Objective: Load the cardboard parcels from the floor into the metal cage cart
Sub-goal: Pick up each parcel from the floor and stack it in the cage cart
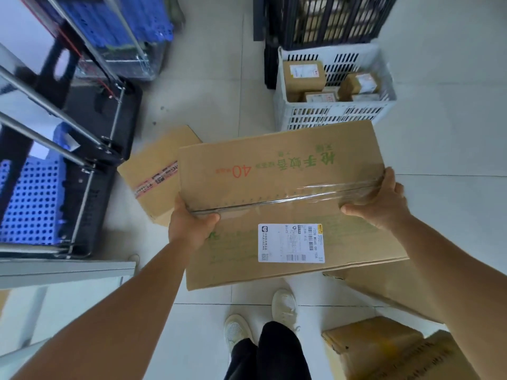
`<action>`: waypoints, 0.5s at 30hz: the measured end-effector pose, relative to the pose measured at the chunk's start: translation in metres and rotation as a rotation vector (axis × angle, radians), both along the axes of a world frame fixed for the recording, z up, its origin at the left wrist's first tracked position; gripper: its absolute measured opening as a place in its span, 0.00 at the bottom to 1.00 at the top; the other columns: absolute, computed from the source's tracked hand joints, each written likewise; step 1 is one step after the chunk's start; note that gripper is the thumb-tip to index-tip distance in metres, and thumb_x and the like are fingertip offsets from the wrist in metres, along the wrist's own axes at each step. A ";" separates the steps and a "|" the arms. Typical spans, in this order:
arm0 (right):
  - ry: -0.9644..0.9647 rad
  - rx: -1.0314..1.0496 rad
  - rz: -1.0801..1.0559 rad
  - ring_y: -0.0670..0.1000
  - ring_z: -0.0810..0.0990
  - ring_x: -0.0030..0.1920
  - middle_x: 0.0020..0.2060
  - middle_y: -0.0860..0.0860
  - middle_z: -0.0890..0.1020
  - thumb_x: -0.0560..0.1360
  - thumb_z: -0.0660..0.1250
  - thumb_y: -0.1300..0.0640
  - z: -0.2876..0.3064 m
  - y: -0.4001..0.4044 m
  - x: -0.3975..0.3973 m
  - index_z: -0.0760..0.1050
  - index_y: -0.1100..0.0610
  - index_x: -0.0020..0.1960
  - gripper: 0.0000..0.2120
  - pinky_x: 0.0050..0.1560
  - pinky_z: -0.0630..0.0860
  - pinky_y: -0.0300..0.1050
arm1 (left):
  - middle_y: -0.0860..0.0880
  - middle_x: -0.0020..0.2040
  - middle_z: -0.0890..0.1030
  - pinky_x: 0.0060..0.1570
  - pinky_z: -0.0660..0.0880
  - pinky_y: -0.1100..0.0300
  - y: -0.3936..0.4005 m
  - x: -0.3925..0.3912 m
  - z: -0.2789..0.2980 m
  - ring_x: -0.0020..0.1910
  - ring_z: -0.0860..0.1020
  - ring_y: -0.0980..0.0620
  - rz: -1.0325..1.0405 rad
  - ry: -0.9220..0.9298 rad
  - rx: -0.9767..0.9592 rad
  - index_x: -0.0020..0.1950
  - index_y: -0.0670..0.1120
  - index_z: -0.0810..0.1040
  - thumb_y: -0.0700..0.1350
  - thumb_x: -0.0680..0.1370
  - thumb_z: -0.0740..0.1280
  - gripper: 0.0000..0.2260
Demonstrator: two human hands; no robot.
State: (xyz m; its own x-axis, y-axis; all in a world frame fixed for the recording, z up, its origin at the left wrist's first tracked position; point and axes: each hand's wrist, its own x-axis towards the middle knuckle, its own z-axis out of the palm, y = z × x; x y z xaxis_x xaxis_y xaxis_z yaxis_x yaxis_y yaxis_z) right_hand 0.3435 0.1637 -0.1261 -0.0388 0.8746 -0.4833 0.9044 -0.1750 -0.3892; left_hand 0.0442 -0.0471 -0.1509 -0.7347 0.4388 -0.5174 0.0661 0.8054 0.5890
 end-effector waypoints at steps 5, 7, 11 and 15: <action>0.004 0.050 -0.015 0.62 0.63 0.71 0.71 0.55 0.60 0.58 0.81 0.44 0.056 -0.031 0.002 0.44 0.47 0.77 0.60 0.68 0.67 0.63 | 0.53 0.53 0.77 0.44 0.72 0.57 -0.031 0.005 0.051 0.47 0.76 0.48 0.041 0.015 0.070 0.68 0.53 0.62 0.46 0.69 0.74 0.32; 0.014 0.063 -0.017 0.62 0.65 0.69 0.70 0.55 0.62 0.57 0.81 0.44 0.075 -0.045 0.002 0.47 0.47 0.76 0.59 0.66 0.69 0.64 | 0.53 0.52 0.78 0.46 0.77 0.55 -0.046 0.007 0.070 0.47 0.79 0.47 0.063 0.023 0.089 0.67 0.56 0.61 0.48 0.67 0.74 0.33; 0.063 0.083 0.007 0.61 0.64 0.70 0.71 0.55 0.61 0.57 0.81 0.44 0.110 -0.074 0.003 0.45 0.48 0.77 0.60 0.67 0.68 0.63 | 0.52 0.54 0.79 0.46 0.79 0.53 -0.077 0.013 0.112 0.45 0.80 0.49 0.113 0.071 0.144 0.67 0.57 0.63 0.48 0.66 0.74 0.34; 0.138 0.104 0.028 0.61 0.62 0.72 0.73 0.55 0.58 0.60 0.80 0.46 0.145 -0.105 0.009 0.41 0.48 0.79 0.62 0.69 0.65 0.62 | 0.50 0.62 0.76 0.45 0.71 0.56 -0.117 0.026 0.152 0.52 0.77 0.46 0.143 0.148 0.223 0.73 0.54 0.60 0.46 0.70 0.74 0.36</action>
State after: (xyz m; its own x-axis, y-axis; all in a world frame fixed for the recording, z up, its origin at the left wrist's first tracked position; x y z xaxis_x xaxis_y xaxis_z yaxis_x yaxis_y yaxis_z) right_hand 0.3521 0.0589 0.0189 -0.1238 0.9172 -0.3787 0.8449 -0.1027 -0.5250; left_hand 0.0699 -0.1642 0.0014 -0.8571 0.4167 -0.3029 0.0598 0.6644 0.7450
